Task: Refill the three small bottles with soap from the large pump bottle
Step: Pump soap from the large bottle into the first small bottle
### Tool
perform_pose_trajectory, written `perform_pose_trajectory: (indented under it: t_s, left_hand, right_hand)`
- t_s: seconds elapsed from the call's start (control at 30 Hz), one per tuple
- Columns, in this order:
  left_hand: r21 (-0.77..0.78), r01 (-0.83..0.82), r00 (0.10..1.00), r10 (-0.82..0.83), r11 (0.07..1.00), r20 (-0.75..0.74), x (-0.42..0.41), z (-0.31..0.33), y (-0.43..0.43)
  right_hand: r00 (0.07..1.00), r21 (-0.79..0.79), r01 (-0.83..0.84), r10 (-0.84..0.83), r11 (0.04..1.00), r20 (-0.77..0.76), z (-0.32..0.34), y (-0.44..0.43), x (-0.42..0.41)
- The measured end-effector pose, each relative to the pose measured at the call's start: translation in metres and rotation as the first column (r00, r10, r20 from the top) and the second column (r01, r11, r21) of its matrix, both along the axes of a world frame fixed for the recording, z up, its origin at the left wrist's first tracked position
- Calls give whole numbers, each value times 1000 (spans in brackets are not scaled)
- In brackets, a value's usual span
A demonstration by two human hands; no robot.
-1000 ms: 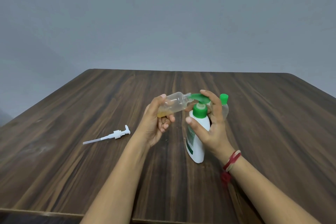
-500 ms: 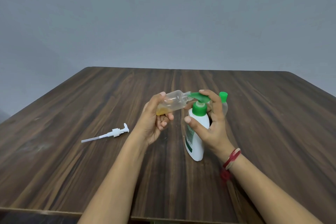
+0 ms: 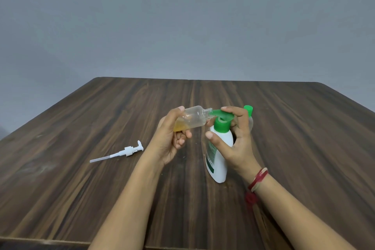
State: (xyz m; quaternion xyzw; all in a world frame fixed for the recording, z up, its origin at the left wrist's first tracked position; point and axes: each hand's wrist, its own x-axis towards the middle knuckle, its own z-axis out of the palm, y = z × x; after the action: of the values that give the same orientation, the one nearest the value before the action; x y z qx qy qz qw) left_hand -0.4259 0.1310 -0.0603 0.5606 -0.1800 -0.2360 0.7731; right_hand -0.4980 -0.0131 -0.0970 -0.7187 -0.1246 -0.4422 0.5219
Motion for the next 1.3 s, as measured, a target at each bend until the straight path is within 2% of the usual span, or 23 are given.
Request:
perform_pose_trajectory:
  t_s: [0.13, 0.3, 0.5, 0.7, 1.0, 1.3]
  left_hand:
    - [-34, 18, 1000, -19, 999, -22, -2, 1, 0]
    - [-2, 7, 1000, -7, 1000, -10, 0, 0, 0]
    - [-42, 29, 999, -29, 999, -21, -2, 3, 1]
    - [-9, 8, 1000, -8, 1000, -19, 0, 1, 2]
    - [-33, 29, 999, -30, 999, -36, -2, 3, 2]
    - [-32, 40, 999, -40, 999, -21, -2, 3, 2]
  right_hand:
    - [1000, -70, 18, -18, 997, 6, 0, 0, -1]
    - [1000, -6, 2, -2, 1000, 4, 0, -1, 1]
    - [1000, -66, 13, -12, 998, 3, -1, 0, -1]
    - [1000, -9, -13, 13, 1000, 16, -1, 0, 1]
    - [998, -151, 45, -52, 987, -39, -5, -3, 0]
    - [999, -77, -3, 6, 997, 37, 0, -2, 4]
